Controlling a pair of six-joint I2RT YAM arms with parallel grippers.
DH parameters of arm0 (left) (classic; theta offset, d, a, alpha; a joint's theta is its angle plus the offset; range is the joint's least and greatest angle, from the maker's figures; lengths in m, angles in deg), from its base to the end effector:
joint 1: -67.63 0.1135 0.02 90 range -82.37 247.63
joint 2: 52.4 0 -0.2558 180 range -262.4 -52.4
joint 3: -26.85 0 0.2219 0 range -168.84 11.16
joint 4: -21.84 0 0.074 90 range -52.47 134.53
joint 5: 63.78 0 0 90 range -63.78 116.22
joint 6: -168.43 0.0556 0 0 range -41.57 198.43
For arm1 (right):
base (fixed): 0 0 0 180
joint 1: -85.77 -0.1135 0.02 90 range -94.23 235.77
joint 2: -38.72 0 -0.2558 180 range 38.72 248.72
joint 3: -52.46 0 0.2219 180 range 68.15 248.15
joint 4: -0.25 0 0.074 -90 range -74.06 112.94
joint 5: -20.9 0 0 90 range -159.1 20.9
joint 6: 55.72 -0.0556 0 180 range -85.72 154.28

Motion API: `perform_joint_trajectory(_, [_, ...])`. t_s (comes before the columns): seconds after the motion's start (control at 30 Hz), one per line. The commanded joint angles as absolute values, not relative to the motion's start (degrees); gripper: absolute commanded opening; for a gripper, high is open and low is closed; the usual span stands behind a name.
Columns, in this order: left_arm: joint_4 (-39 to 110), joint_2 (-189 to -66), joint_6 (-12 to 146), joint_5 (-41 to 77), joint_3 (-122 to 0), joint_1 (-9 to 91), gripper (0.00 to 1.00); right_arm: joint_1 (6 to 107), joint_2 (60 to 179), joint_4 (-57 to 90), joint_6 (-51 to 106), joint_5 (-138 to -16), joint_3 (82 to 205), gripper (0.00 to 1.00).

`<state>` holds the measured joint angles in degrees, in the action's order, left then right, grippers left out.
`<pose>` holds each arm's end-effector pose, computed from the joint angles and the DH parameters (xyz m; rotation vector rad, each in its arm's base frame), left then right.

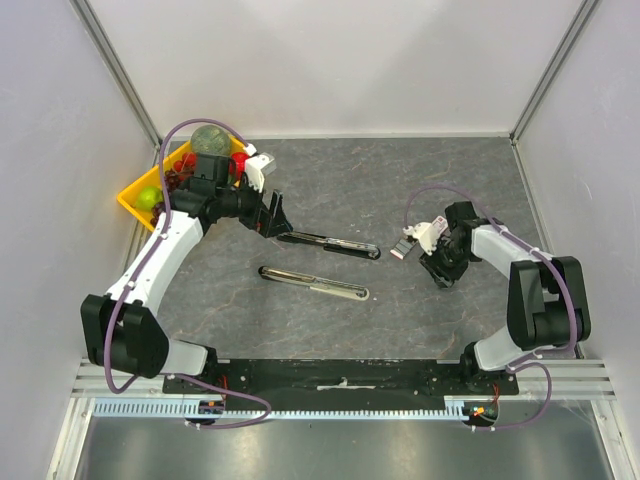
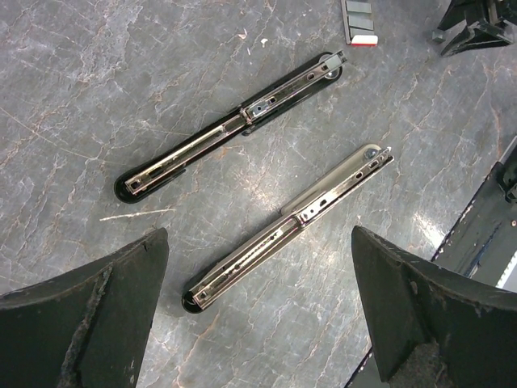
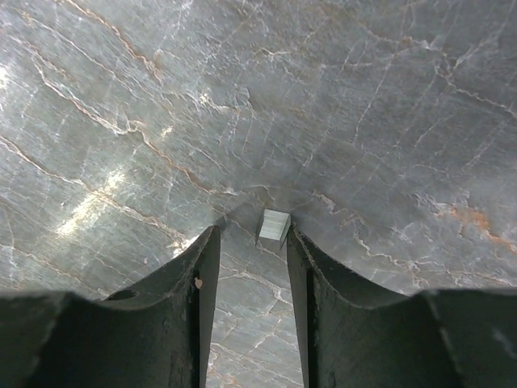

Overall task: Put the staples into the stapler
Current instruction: Pick up the staple from the center of the board.

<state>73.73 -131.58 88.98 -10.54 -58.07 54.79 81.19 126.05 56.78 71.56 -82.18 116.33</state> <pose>0.2606 -0.0935 0.3015 0.7615 2.1728 -0.7765 0.2322 0.0312 0.1545 -1.0632 2.6984 0.2475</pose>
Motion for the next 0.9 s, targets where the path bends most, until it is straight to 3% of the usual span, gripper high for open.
perform_joint_trajectory(0.0, [71.7,-130.0,89.1,-12.8,-57.7,54.9,1.00,81.7,127.8,56.6,71.7,-81.1,116.0,0.45])
perform_joint_trajectory(0.17, [71.5,-130.1,89.1,-13.2,-57.6,55.0,1.00,81.8,128.7,56.2,71.7,-80.9,116.6,0.40])
perform_joint_trajectory(0.37, [71.5,-130.6,89.5,-14.1,-57.7,54.8,1.00,81.8,129.8,57.5,72.9,-81.4,117.4,0.14])
perform_joint_trajectory(0.6, [71.3,-131.1,94.9,-17.6,-58.4,49.5,1.00,81.8,126.6,61.1,74.4,-87.5,119.8,0.12])
perform_joint_trajectory(0.87, [59.7,-135.5,118.6,-9.1,-55.2,34.3,1.00,81.6,129.9,75.9,77.7,-108.5,135.8,0.14])
